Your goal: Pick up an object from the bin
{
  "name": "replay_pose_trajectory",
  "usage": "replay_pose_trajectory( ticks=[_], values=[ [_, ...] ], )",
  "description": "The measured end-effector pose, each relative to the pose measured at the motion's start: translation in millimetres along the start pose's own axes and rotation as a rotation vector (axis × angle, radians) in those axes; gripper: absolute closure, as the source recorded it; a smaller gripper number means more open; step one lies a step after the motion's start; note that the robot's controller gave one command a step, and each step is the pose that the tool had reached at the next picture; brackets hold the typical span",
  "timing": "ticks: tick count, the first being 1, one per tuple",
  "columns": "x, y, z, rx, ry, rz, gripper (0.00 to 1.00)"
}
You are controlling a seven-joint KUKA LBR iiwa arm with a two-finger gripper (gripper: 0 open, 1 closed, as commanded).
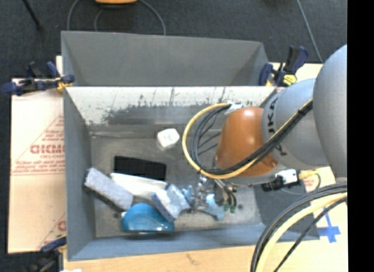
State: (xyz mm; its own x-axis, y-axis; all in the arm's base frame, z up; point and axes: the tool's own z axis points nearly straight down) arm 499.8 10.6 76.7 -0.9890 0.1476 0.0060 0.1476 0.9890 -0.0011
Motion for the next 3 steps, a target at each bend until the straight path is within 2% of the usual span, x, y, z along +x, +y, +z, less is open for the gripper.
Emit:
replay_pose_trajectory(
  ticks=[1, 3],
  values=[
    [1.5, 0, -20, 0.0, 0.002, -0.001, 1.0],
    [-1.2, 0, -59, -0.002, -0.01, -0.003, 1.0]
  ],
)
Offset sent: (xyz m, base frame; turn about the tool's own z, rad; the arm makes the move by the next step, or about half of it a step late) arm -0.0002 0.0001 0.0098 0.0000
